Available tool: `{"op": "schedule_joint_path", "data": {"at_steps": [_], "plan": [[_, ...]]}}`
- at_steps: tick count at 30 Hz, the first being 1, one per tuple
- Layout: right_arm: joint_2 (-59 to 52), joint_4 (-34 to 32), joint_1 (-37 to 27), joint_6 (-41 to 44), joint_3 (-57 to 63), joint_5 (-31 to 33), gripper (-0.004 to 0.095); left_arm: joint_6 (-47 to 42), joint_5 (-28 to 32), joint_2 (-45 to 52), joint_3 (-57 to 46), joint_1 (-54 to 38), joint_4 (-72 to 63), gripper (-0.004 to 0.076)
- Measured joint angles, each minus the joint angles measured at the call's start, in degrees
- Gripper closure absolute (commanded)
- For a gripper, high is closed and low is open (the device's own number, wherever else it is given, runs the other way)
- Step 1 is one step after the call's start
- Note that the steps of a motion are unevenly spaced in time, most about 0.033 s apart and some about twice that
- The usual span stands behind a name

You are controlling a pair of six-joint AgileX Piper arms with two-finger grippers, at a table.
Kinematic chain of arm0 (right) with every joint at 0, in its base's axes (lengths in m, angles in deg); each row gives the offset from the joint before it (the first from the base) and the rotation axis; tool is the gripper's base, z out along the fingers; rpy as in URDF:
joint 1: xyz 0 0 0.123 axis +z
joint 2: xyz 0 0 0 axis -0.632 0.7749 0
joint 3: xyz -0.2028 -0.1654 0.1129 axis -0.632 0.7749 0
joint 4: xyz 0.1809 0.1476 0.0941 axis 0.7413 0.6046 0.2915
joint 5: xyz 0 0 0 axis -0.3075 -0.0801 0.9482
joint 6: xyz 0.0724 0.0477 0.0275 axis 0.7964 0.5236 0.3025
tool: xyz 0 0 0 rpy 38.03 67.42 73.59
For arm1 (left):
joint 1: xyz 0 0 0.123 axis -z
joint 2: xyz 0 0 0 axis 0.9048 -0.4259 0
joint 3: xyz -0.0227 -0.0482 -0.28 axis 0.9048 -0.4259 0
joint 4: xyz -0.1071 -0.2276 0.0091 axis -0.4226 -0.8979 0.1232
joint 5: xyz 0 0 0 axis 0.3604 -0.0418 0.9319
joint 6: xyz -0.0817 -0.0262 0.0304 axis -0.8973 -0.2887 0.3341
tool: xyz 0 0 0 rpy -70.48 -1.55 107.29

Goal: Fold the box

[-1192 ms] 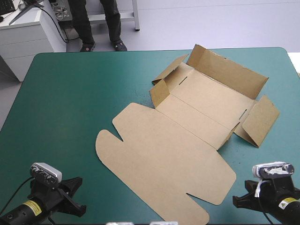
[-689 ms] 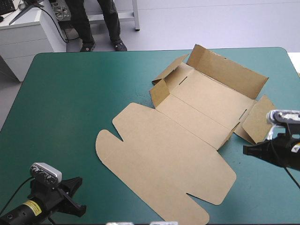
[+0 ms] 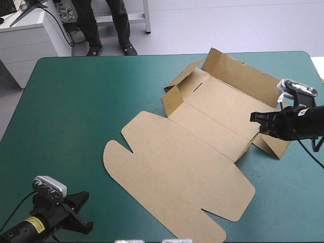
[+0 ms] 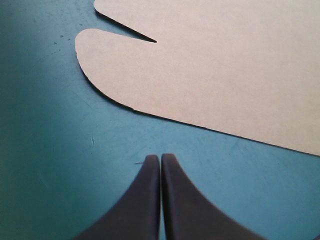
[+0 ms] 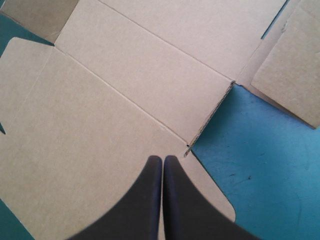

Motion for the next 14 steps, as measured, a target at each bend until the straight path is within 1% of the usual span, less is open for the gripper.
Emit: {"op": "schedule_joint_path", "data": {"at_steps": [3,5,7,10,12,14], "plan": [[1.0,-2.0,5.2,1.7,-0.1,0.0,0.0903,0.0,0.0,0.0,0.0,0.0,0.0,0.0732],[1.9,-4.9,8.7,3.4,-0.1,0.0,0.0905,0.0,0.0,0.0,0.0,0.0,0.0,0.0732],[2.7,-9.7,11.0,6.9,-0.1,0.1,0.0904,0.0,0.0,0.0,0.0,0.0,0.0,0.0732],[3.8,-15.4,11.7,10.7,-0.1,0.1,0.0903,0.0,0.0,0.0,0.0,0.0,0.0,0.0732],[4.3,-17.1,11.8,12.4,-0.1,0.0,0.0898,0.0,0.0,0.0,0.0,0.0,0.0,0.0732],[4.9,-17.6,11.8,14.6,-0.1,0.0,0.0853,0.0,0.0,0.0,0.0,0.0,0.0,0.0732]]}}
